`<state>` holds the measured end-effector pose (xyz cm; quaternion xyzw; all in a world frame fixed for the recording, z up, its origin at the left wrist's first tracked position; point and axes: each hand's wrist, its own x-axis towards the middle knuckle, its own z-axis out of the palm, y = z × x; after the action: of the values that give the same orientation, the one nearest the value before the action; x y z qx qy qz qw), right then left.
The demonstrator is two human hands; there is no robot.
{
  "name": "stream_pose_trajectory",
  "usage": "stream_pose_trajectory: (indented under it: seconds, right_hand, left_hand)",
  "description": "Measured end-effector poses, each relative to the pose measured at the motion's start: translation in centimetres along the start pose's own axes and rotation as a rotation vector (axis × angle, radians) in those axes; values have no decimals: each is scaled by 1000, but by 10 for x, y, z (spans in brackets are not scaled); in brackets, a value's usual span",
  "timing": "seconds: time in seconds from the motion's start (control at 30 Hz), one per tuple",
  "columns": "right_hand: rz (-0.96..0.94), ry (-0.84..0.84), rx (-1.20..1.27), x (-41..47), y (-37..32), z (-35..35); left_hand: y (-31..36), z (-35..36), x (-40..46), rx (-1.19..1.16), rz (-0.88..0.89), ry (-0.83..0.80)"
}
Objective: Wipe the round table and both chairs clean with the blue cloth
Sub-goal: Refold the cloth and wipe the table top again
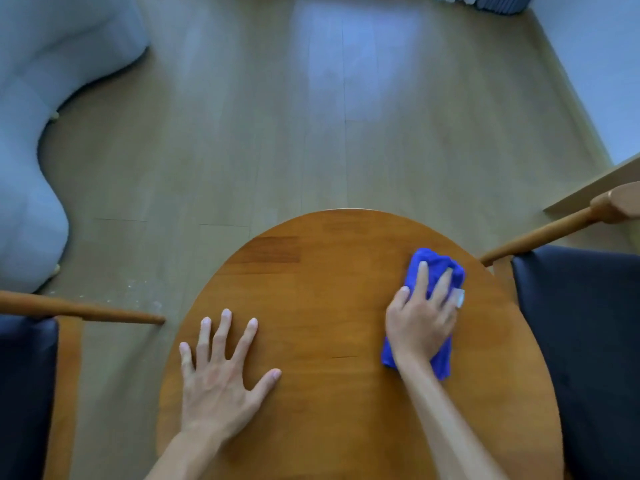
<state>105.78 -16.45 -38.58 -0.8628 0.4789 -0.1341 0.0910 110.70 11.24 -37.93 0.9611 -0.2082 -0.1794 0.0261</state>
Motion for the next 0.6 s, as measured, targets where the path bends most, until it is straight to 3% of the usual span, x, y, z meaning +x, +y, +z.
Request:
stream_pose_trajectory:
  seconds: [0.13,0.23,0.3,0.37,0.43,0.5,0.6]
  right_hand:
    - [-366,-233,143,-119,-95,0]
    - [-535,-568,379,-139,-84,-27]
    - [-477,-552,471,-106,-34,-42]
    - [-314,-401,311,-71,34,-49]
    - [-216,-373,108,-49,93,-52]
    - [-228,-406,0,-46,119,-49]
    - [-286,-343,-58,-48,128,-41]
  left_hand:
    - [-6,-12,-1,-216,-58,31]
    - [6,-27,-6,-430,-100,122]
    - [33,-29,-13,-468,-47,152]
    - [67,-19,-19,-464,1,136]
    - [95,-6,-19,-380,-5,144]
    - [122,5,-14,-303,8,214]
    - [180,18,-12,-268,237,258]
